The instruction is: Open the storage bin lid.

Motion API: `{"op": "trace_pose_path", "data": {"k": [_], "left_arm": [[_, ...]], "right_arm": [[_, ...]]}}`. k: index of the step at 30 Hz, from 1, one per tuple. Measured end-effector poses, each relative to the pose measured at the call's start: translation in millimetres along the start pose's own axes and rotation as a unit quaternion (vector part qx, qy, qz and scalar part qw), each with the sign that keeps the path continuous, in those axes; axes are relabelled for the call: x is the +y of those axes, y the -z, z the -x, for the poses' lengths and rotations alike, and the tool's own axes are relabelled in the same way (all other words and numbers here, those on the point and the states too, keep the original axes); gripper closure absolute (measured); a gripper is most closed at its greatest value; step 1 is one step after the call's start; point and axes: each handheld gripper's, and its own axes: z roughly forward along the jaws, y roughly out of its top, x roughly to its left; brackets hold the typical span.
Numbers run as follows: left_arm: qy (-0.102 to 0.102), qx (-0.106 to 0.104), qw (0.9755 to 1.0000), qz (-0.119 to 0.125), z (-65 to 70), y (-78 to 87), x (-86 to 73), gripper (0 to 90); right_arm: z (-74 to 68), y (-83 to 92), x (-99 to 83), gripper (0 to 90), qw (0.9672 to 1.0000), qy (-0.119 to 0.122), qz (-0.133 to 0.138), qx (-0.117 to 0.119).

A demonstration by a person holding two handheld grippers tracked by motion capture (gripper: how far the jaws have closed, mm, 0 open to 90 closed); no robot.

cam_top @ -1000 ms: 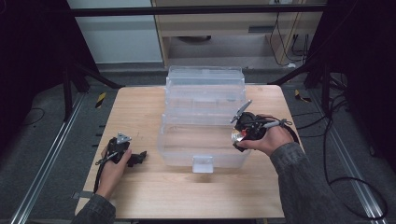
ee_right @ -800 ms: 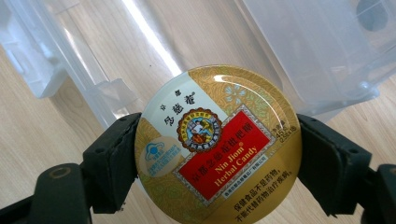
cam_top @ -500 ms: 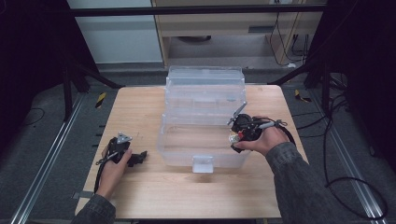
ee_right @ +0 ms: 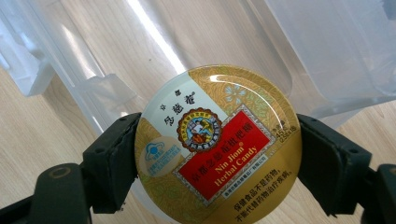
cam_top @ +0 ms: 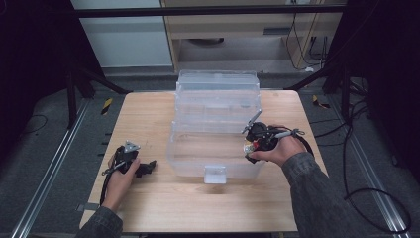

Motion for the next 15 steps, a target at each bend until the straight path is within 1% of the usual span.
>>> {"op": "trace_pose_path", "data": {"k": [6,15], "left_arm": [[0.001,-0.001,1.0000,0.000,0.2,-0.1,0.0,0.0],[0.002,-0.001,1.0000,0.001,0.5,-0.4,0.1,0.0]], "right_arm": [[0.0,-3.5,-0.2,20.9,1.0000,0.001,-0.002,0.001],[0.8,-5.9,-2.2,20.9,1.0000,-0.004,-0.005,0.004]]}}
